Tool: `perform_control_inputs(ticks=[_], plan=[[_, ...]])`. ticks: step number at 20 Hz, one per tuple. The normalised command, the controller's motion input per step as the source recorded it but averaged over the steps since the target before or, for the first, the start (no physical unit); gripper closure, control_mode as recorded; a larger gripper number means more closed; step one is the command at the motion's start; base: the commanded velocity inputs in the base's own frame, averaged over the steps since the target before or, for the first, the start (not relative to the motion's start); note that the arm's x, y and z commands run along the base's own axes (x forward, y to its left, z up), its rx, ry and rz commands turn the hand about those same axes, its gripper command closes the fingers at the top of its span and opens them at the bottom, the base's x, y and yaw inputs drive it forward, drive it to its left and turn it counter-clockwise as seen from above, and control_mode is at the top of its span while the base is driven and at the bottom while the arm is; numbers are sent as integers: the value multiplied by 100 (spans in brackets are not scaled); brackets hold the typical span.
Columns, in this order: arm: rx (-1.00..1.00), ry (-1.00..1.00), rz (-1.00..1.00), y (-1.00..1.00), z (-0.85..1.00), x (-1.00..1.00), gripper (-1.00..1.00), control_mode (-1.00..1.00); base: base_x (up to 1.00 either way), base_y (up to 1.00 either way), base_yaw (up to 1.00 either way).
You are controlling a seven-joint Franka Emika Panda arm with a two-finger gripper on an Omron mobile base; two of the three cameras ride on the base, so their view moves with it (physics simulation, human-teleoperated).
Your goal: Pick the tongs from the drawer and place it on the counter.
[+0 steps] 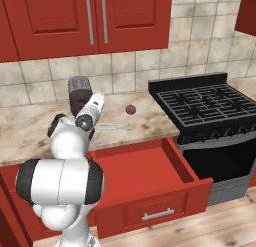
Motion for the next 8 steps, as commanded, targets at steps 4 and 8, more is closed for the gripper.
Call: perform_control_inputs(ticks=[4, 8], plan=[[8, -26, -3, -76, 98, -96, -100, -100, 0, 0, 0], [-6, -14, -1, -60, 96, -84, -100, -100, 0, 0, 0]])
